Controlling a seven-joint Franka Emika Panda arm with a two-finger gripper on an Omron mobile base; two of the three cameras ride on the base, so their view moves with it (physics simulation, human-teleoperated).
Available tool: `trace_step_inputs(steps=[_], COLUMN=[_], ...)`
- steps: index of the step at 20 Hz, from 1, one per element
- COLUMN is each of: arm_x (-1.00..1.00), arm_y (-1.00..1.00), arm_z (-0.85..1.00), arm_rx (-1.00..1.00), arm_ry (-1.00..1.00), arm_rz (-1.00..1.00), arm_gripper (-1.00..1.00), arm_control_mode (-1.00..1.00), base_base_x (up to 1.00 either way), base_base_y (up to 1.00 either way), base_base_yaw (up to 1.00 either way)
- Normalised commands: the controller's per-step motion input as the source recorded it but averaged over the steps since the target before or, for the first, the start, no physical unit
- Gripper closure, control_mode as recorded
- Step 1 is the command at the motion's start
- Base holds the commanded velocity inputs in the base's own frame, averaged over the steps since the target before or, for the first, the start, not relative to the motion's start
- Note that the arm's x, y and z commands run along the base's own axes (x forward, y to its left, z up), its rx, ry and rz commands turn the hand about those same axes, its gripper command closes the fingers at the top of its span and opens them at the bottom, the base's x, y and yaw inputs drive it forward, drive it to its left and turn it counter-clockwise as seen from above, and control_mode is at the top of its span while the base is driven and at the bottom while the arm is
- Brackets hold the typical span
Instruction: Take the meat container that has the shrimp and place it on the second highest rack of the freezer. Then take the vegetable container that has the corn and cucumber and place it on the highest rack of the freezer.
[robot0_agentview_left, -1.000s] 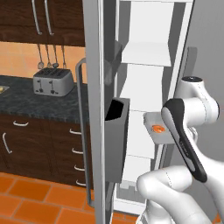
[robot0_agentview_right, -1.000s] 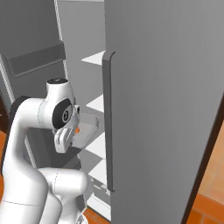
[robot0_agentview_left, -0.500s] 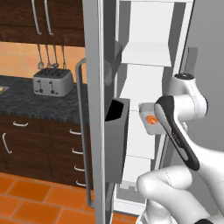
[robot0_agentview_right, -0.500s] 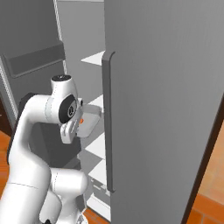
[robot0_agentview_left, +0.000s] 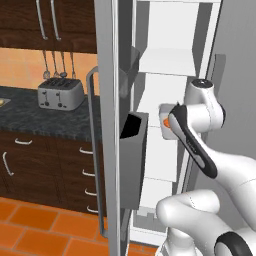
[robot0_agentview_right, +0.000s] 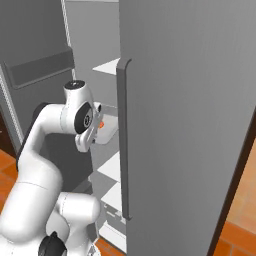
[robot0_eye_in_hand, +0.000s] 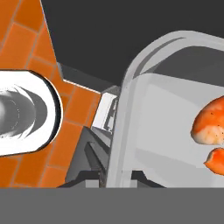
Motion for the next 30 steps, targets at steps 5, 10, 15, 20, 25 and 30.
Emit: trace_step_inputs(steps=[5, 10, 15, 20, 25, 30], arm_x=[0.28, 0.27, 0.41, 0.40, 0.54, 0.45], arm_y=[0.00, -0.04, 0.00, -0.08, -0.25, -0.28], arm_z=[0.00, -0.15, -0.02, 0.01, 0.00, -0.04], arm_rx=[0.00, -0.02, -0.01, 0.00, 0.00, 0.00], arm_ry=[-0.18, -0.17, -0.07, 0.00, 0.00, 0.00], arm_rz=[-0.08, -0.01, -0.01, -0.07, -0.13, -0.03], arm_gripper=[1.00, 1.00, 1.00, 1.00, 1.00, 1.00], arm_control_mode=[-1.00, -1.00, -1.00, -1.00, -1.00, -1.00], base_base_x=[0.00, 0.00, 0.00, 0.00, 0.00, 0.00], base_base_y=[0.00, 0.00, 0.00, 0.00, 0.00, 0.00], base_base_yaw=[0.00, 0.00, 0.00, 0.00, 0.00, 0.00])
